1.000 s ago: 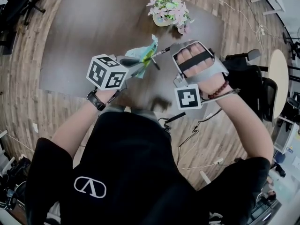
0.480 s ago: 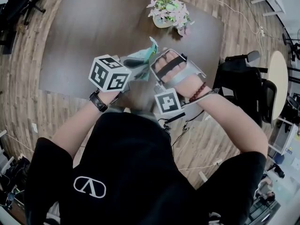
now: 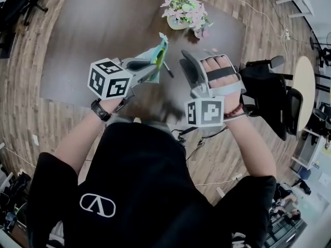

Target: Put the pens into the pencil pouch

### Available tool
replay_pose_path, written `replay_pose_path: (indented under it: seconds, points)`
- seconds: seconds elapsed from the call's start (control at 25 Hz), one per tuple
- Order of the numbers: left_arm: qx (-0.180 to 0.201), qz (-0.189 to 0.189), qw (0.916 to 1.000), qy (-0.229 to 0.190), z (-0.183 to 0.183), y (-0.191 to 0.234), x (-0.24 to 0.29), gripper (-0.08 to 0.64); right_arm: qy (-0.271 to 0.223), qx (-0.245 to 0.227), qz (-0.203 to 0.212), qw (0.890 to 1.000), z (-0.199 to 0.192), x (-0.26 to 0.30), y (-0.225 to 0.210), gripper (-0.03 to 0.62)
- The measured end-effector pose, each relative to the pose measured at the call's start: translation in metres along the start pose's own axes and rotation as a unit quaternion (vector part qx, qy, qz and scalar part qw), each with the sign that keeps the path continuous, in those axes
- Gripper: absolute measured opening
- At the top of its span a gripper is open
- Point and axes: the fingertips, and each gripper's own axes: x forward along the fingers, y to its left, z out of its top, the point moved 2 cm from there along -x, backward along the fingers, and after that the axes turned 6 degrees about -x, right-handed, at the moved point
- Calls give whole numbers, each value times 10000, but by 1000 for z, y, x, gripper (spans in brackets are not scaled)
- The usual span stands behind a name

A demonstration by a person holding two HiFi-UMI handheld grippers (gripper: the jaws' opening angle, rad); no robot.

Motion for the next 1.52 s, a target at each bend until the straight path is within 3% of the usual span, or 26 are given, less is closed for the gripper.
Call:
replay_pose_path:
  seconds: [0.04,0.08,0.16,0.2,0.24,0.28,0.48,0.68,0.84,1.04,1.12,1.2,1.32,1.52]
  points:
    - [-1,16,10000,-46,2,1,-4,20,-106,1019,154,9946,-9,3,4,170]
    - [-6,30,10000,-84,3,1,-7,20,-226,2088,413,9768,-19,10,15,170]
    - [-9,60,9999,-133,3,2,-13,20,-369,3889,983,9153,-34,31,51,170]
    - [-18,79,9998,-155,3,3,-16,20,-339,4498,1233,8839,-38,44,74,170]
    - [-36,98,9998,-184,2,5,-19,20,-234,4891,1442,8599,-41,58,97,170]
    - [-63,118,9997,-220,1,7,-22,20,-74,5093,1620,8452,-41,74,121,168]
    - [-187,232,9990,-332,-11,20,-38,20,598,5495,2350,7995,-32,150,210,120]
    - [-284,372,9982,-380,-26,27,-46,20,771,5128,2842,8064,-28,219,225,120]
    - [-414,504,9967,-480,-38,37,-67,20,870,5010,3452,7889,-11,256,219,121]
    - [-517,577,9954,-567,-45,48,-77,20,1373,4834,3697,7816,-22,277,226,124]
    - [-554,585,9951,-571,-47,51,-75,20,1458,4836,3769,7765,-29,280,227,98]
    - [-575,598,9949,-571,-49,53,-75,20,1475,4765,3763,7807,-31,281,226,74]
    - [-568,614,9948,-585,-49,54,-76,20,1459,4493,3662,8018,-28,280,225,61]
    - [-569,618,9950,-545,-50,54,-74,20,1020,4863,3359,8002,-33,274,226,60]
